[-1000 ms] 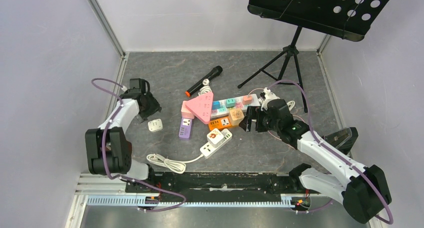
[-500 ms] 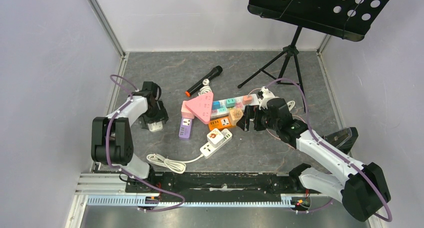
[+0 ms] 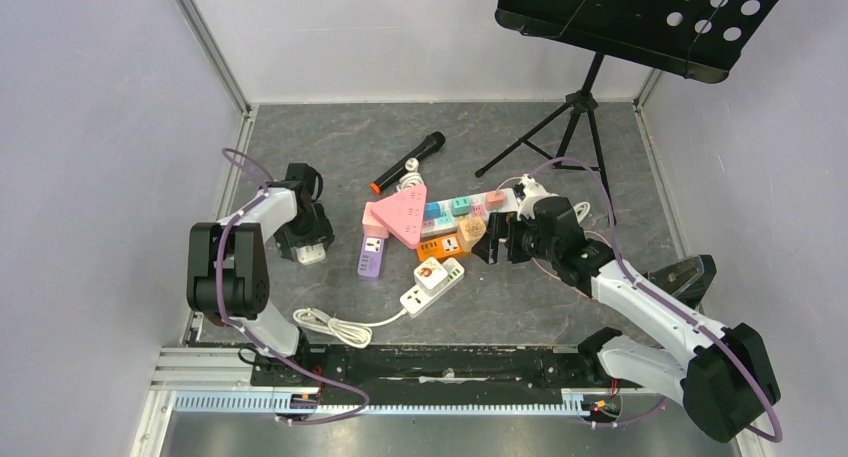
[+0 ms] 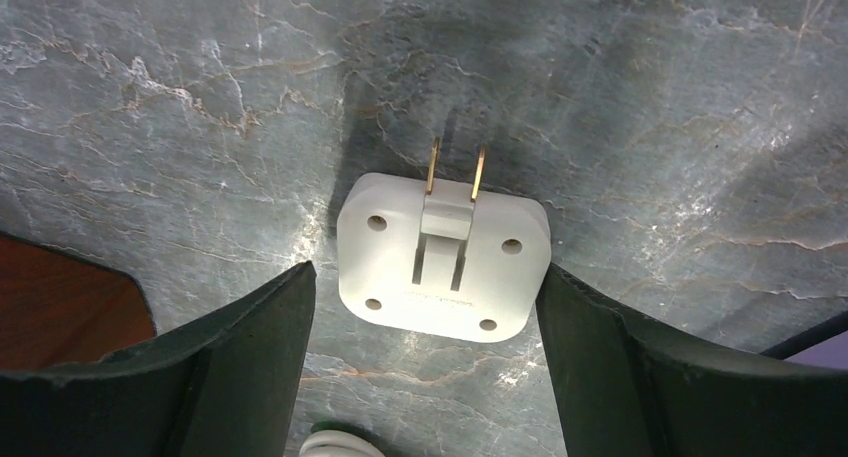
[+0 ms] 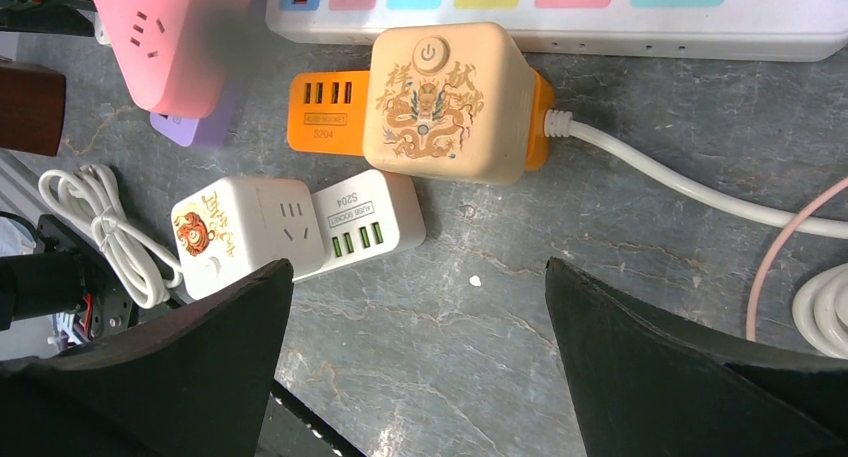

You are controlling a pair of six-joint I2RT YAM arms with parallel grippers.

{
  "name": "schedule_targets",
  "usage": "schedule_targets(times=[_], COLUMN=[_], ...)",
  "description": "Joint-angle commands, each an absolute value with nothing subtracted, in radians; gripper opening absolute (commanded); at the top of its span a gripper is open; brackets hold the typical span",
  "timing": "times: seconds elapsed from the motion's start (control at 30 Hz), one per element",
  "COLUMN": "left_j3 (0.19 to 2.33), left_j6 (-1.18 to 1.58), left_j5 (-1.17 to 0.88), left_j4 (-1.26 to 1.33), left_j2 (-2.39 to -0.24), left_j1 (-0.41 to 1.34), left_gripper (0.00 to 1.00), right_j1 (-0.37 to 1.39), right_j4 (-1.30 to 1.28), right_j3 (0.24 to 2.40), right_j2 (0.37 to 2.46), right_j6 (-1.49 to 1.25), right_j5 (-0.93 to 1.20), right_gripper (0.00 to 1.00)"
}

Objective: Insert the plug
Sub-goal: Pick up the plug from the center of the board.

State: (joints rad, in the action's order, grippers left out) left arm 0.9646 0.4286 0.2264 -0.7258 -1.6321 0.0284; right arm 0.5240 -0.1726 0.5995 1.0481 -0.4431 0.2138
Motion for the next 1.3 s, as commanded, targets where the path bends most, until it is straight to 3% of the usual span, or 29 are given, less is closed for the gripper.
schedule_targets(times=[0.0,0.47,0.77,1.0,1.27], left_j3=[1.003,1.007,0.883,0.791,0.786], left_j6=[0.391,0.469,0.761,1.065,1.34], left_j5=[0.226,0.165,0.015,-0.049,-0.158], left_j4=[-0.692,-0.671,-0.608,-0.641,-0.726], left_j2=[-1.66,-1.699,-1.37,-0.983,-0.68], left_j1=[0.014,0.008,0.054,0.062,0.069], left_gripper=[0.84,0.5,0.46,0.46,0.46], right_j1=[0.513,0.508,0.548,0.8,1.042], right_j4=[-0.133,-0.13,0.107,0.285,0.505], right_j3=[0.591,0.584,0.52,0.528,0.635], right_j2=[1.034,0.991,0.95,0.98,1.167], right_j6=[-0.423,-0.419,-0.464,-0.479,-0.398], right_j5=[0.226,0.234,0.35,0.12,-0.058], right_gripper=[0.98,0.98,0.98,0.98,0.97])
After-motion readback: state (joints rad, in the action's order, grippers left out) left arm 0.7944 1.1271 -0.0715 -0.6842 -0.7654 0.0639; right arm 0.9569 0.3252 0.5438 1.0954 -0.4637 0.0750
